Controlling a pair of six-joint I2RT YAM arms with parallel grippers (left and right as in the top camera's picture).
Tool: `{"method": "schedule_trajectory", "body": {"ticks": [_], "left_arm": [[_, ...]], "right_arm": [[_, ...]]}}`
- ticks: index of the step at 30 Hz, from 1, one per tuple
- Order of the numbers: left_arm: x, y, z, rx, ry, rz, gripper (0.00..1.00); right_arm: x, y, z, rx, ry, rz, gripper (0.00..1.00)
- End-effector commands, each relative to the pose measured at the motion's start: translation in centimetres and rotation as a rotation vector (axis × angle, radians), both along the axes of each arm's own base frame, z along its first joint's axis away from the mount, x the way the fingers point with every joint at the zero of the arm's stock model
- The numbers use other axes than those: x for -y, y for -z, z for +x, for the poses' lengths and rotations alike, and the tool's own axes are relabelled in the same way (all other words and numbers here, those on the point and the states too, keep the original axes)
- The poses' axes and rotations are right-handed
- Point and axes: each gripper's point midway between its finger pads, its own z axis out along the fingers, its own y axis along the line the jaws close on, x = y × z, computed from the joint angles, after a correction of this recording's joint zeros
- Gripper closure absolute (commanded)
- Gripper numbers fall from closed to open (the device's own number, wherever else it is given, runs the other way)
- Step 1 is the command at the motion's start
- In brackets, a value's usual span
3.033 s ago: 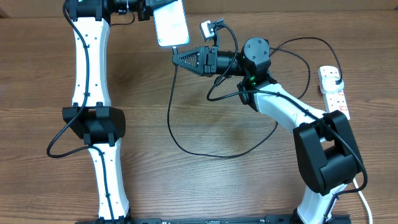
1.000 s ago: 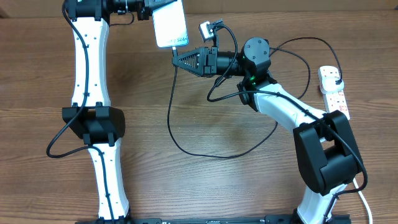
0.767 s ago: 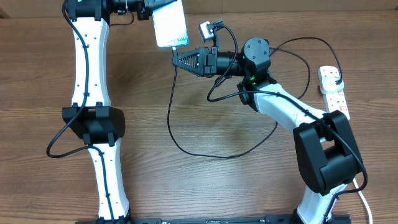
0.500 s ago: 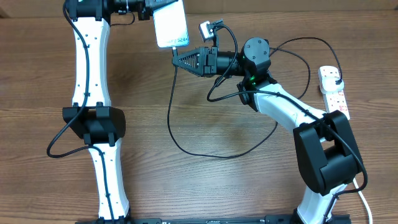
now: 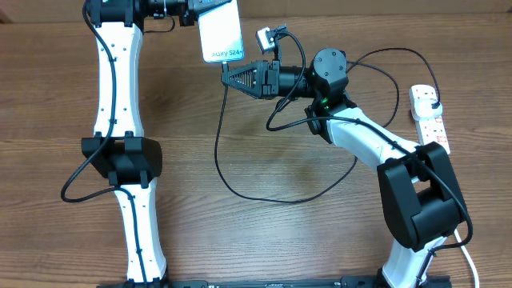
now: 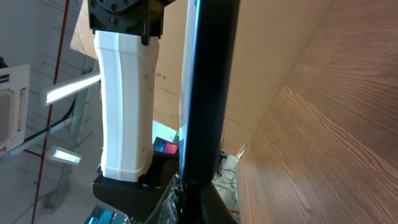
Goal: Plug charger to phone and switch on socket
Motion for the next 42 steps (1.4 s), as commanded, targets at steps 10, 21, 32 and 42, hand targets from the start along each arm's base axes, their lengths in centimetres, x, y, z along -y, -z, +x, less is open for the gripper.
{"method": "schedule_trajectory", "body": {"ticks": [10,21,32,42], "left_arm": [[0.9,-1.6,-1.9,0.064,0.093,-0.051,0.96],[0.9,-1.7,-2.0,0.063,0.099,-0.056,0.96],[0.9,-1.6,-2.0,0.064,0.098,-0.055,0.96],[0.7,-1.2,-1.5,0.064,0.066,-0.03,0.96]], "right_arm": [[0.7,-1.0,2.4,-0.04,0.121,0.039,0.96],[0.7,-0.6,2.9,-0.06,0.148,0.031,0.96],[0.8,-0.7,3.1,-0.063,0.159,0.034,0.96],[0.7,-0.6,2.8,-0.045,0.141,0.027,0.34]]}}
